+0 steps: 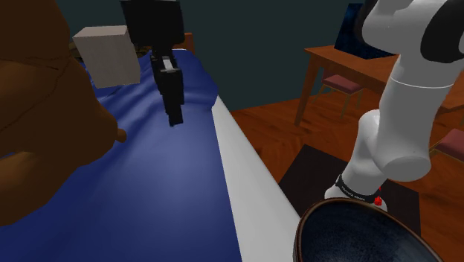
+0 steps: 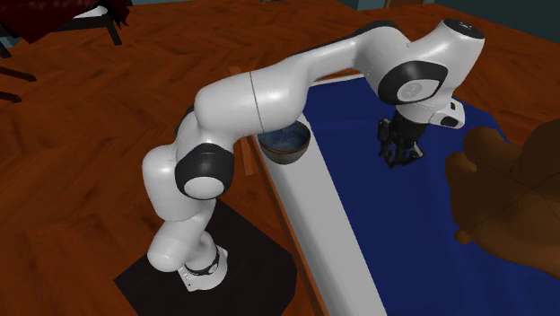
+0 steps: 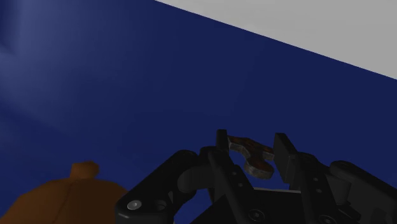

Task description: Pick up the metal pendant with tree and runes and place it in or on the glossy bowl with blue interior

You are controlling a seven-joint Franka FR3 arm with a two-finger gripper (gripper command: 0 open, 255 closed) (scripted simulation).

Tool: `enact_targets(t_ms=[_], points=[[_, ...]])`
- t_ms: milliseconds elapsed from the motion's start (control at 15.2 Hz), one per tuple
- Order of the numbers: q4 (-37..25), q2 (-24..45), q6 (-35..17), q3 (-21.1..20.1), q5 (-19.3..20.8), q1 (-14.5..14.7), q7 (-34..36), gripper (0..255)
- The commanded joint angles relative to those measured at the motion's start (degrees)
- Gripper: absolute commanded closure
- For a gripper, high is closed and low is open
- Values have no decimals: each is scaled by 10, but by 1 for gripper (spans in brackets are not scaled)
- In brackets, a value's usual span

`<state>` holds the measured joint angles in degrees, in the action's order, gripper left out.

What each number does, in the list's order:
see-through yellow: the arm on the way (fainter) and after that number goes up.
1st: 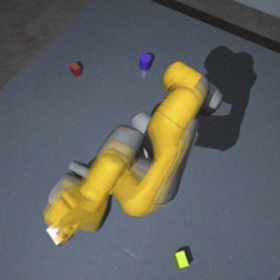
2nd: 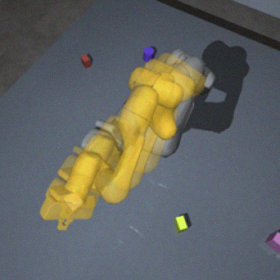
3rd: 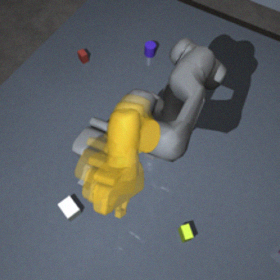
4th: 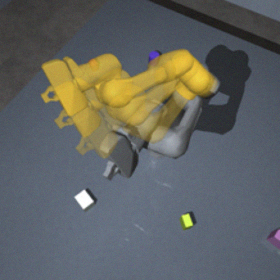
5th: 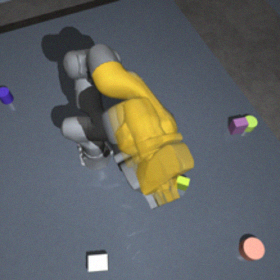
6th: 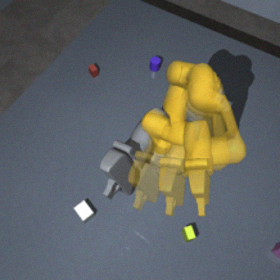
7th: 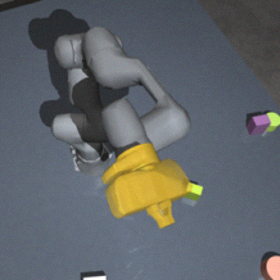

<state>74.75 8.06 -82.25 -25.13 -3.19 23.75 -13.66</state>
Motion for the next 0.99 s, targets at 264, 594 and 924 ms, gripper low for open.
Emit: enact_targets(t_ms=[264,594,924], points=[[135,-118,-30,-11,-51,6,22,255],[217,-204,-39,-22,-90,23,47,255],[277,-278,-39,-36,-127,45,79,255]])
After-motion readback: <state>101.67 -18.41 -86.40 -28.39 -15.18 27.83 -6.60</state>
